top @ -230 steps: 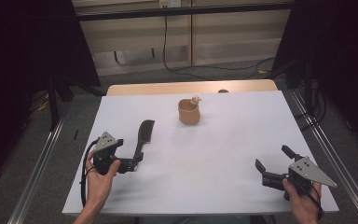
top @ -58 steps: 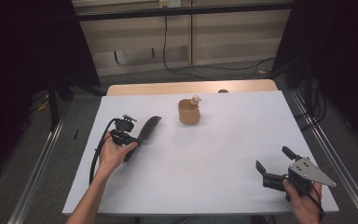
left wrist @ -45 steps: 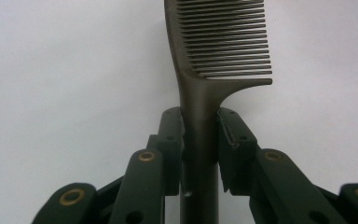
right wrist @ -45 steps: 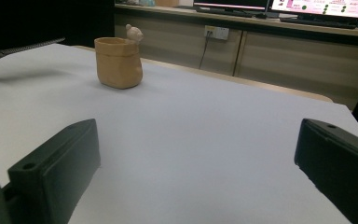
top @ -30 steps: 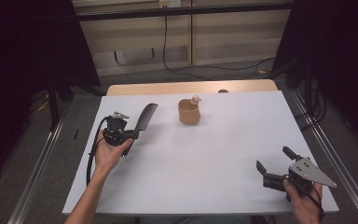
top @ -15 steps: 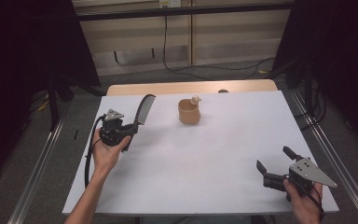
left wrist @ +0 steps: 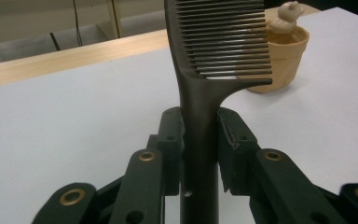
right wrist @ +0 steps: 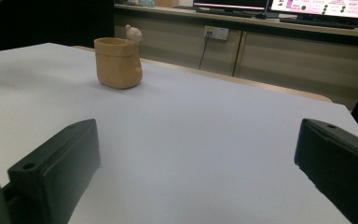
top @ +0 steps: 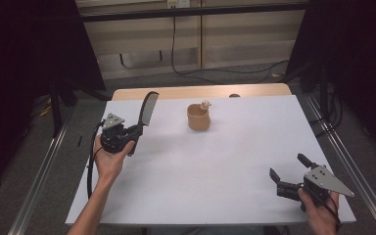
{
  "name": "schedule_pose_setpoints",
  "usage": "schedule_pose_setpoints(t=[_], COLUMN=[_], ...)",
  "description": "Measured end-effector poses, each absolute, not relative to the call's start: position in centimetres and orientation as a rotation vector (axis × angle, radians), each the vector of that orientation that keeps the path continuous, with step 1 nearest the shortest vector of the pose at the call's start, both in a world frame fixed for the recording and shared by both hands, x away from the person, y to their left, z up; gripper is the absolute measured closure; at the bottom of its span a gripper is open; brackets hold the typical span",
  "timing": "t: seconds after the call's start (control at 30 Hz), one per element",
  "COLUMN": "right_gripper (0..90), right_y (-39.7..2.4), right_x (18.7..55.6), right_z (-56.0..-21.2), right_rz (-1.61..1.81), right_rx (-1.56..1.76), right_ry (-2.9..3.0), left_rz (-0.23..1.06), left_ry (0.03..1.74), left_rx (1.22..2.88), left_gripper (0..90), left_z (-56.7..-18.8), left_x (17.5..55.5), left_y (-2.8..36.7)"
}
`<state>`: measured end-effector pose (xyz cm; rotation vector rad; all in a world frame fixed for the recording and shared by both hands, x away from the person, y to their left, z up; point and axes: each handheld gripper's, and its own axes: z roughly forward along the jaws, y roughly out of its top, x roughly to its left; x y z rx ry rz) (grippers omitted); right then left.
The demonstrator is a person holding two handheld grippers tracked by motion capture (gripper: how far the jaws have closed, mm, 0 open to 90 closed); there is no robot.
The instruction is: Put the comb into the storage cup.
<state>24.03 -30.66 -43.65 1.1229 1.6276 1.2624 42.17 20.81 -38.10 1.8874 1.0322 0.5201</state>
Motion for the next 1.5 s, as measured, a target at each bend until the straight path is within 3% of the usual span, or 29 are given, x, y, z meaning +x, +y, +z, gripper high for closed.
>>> schedule_pose_setpoints(t=[0.87, 1.5], right_gripper=[0.0, 0.0], right_y=[-30.7, -30.7], right_x=[24.0, 23.9], right_z=[-43.7, -43.6], right_rz=[1.269, 1.274], right_rx=[1.123, 1.123], right_ry=[1.627, 1.615], left_rz=[0.641, 0.615], left_ry=[0.892, 0.829], left_rx=[1.702, 1.667], left_gripper=[72.6, 72.6], left_z=[-37.8, -37.3], left_x=[41.6, 41.7], left_y=[20.4, 19.8])
